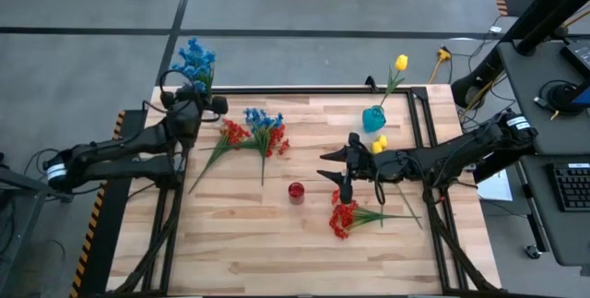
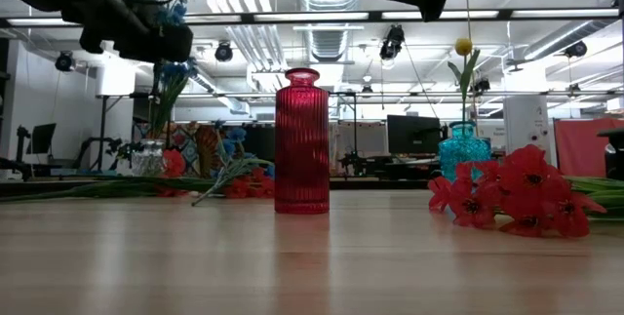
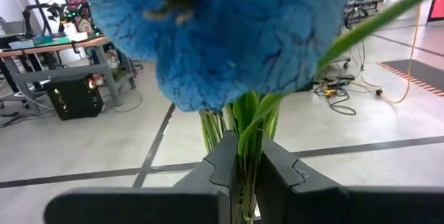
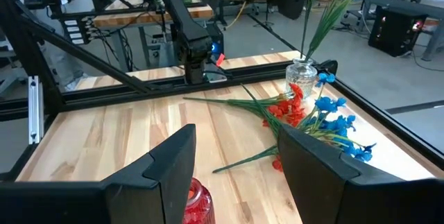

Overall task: Sort flowers into vase by color
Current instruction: Put the right blue flowers into the transparent vase

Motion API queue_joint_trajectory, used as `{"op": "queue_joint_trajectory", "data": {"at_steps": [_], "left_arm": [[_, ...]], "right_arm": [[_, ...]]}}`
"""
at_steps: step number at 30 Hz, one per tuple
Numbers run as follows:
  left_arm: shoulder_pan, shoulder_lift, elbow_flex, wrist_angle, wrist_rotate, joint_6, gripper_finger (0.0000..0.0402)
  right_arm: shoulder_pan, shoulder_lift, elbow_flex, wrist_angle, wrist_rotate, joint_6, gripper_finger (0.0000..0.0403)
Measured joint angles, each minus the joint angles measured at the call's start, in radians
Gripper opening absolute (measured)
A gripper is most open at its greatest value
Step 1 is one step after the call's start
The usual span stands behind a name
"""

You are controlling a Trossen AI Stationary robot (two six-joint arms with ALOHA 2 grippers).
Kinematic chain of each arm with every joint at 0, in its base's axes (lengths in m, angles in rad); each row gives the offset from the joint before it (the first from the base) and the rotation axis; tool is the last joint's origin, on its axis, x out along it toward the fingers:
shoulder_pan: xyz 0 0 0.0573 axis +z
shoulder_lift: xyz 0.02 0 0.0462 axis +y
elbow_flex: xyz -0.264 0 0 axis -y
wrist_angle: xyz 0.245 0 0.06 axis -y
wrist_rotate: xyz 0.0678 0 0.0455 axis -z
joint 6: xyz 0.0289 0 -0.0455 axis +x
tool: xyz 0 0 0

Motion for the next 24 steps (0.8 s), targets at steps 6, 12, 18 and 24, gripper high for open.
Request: {"op": "queue_joint_trajectory", "data": {"at_steps": [6,12,18,24], "left_arm": [[0.008,0.034,0.000,0.002,0.000,-0.009,0.0015],[0.016,0.058,0.000,0.001,0.002,-0.020,0.0015],[0.016,0.072,0.000,0.000,0.002,-0.026,0.0015],[0.016,0.077,0.000,0.000,0.002,-0.030,0.0015]], "right_arm": [[0.000,0.000,0.000,0.000,0.000,-0.002,0.0196],[0.000,0.000,0.000,0.000,0.000,-0.001,0.0196],[0.000,0.000,0.000,0.000,0.000,-0.001,0.0196],[0.000,0.000,0.000,0.000,0.000,0.000,0.0196]]}}
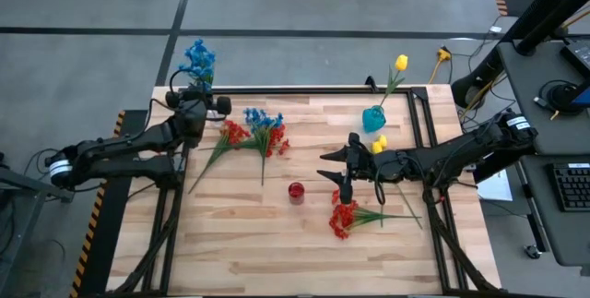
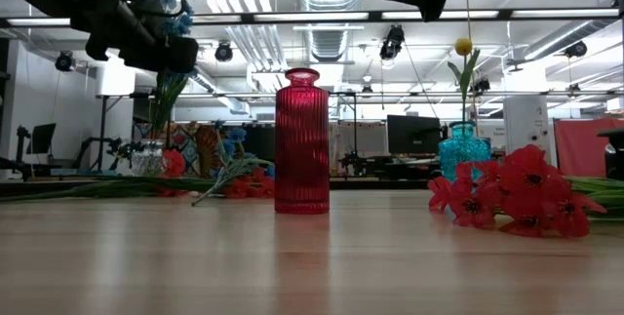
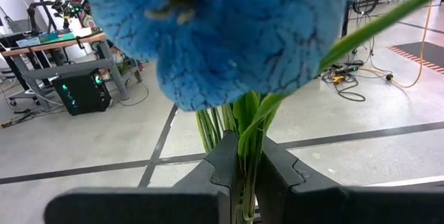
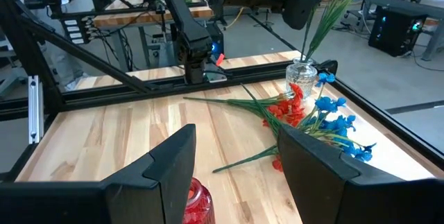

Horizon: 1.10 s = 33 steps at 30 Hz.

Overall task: Sort flowers into vase by color
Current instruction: Put the right blue flowers into the transparent vase

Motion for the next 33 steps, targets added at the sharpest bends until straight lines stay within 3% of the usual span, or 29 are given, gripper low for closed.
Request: {"op": "queue_joint_trajectory", "data": {"at_steps": [12,26,33], "left_arm": [[0.000,-0.001,0.000,-0.011,0.000,-0.016,0.0029],[-0.002,-0.011,0.000,-0.053,0.000,-0.048,0.0125],[-0.001,-0.053,0.000,-0.172,0.030,-0.123,0.0175]], "right_arm": [[0.000,0.000,0.000,0.000,0.000,-0.002,0.0196],[0.000,0.000,0.000,0.000,0.000,-0.003,0.0196],[0.000,0.000,0.000,0.001,0.000,-0.006,0.0196]]}}
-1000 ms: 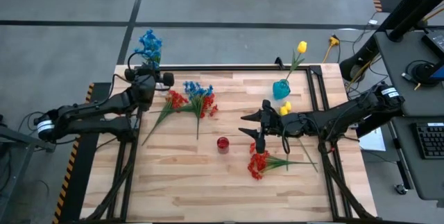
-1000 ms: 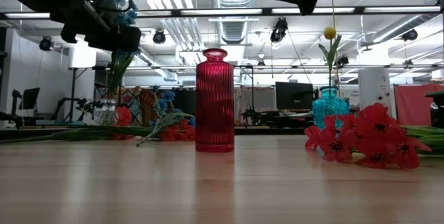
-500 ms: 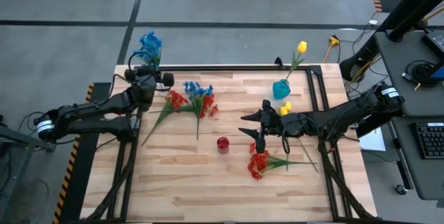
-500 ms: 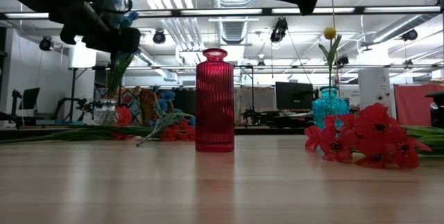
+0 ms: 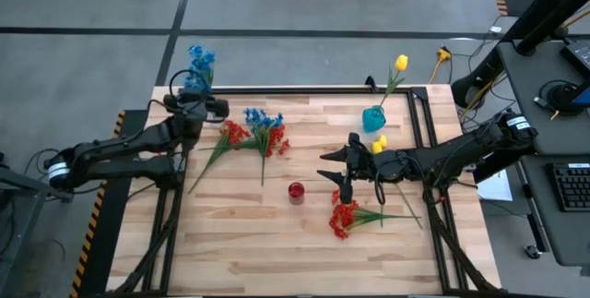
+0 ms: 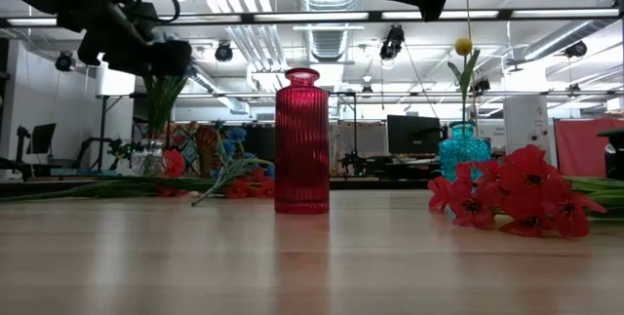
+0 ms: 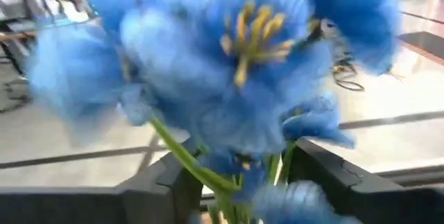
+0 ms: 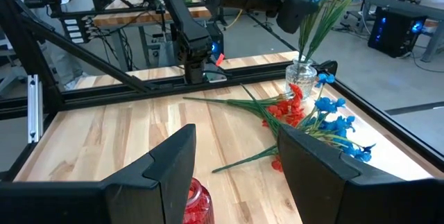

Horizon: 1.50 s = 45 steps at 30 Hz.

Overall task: Sort flowers into vase by color
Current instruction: Put the right blue flowers into the transparent vase, then put the bottom red flowers into the red vase

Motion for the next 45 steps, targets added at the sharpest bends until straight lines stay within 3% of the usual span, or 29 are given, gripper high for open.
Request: {"op": "queue_joint_trajectory", "data": {"at_steps": [7,23,45], "left_arm": [[0.000,-0.037,0.048,-0.166,0.134,-0.086,0.0212],[0.000,-0.039,0.300,-0.561,0.142,-0.153,0.0234],[-0.009,-0.040,0.599,-0.798,0.206,-0.126,0.0234]], "right_arm": [[0.000,0.000,0.000,0.000,0.000,-0.001,0.0196],[0.000,0.000,0.000,0.000,0.000,0.000,0.0196],[0.000,0.000,0.000,0.001,0.000,0.024,0.0196]]}}
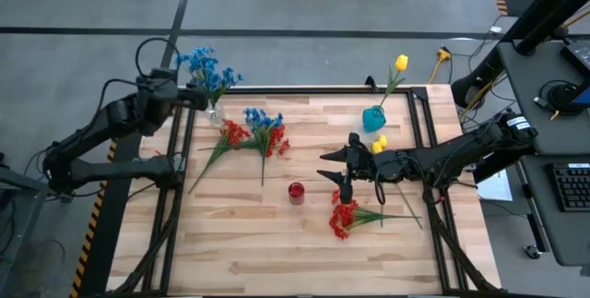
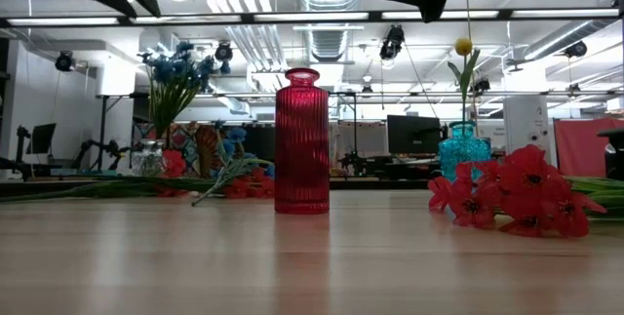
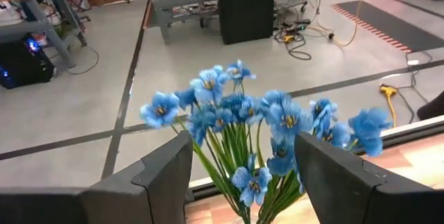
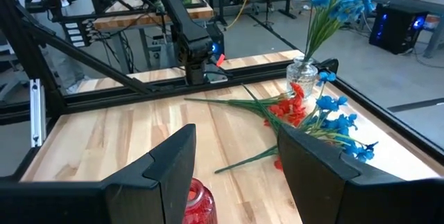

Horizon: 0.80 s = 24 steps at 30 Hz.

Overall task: Sort flowers into vase by color
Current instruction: Put the bottom red flowers into the red vase

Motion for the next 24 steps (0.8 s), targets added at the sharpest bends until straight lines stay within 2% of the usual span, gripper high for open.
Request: {"op": "queue_joint_trajectory", "data": {"at_steps": [3,8,11,14,16,20,24], "left_arm": [[-0.006,-0.002,0.047,-0.025,0.026,0.000,0.0234],[-0.068,-0.010,0.095,-0.021,0.167,0.020,0.0234],[-0.147,-0.011,0.111,-0.021,0.198,0.022,0.0234],[-0.256,-0.011,0.115,-0.019,0.202,0.012,0.0234],[-0.336,-0.009,0.116,-0.019,0.175,-0.004,0.0233],[-0.505,0.014,0.112,-0.019,0.054,-0.042,0.0228],[-0.666,0.063,0.109,-0.021,-0.056,-0.088,0.0225]], "right_arm": [[0.000,0.000,0.000,0.000,0.000,0.007,0.0196],[0.000,-0.002,0.000,-0.069,-0.065,0.105,0.0196],[0.000,-0.002,0.000,-0.159,-0.117,0.186,0.0196],[0.000,0.001,0.020,-0.341,-0.141,0.278,0.0196],[0.002,0.007,0.051,-0.480,-0.152,0.344,0.0196],[0.003,0.028,0.124,-0.734,-0.239,0.447,0.0196],[0.025,0.067,0.208,-0.941,-0.286,0.481,0.0196]]}}
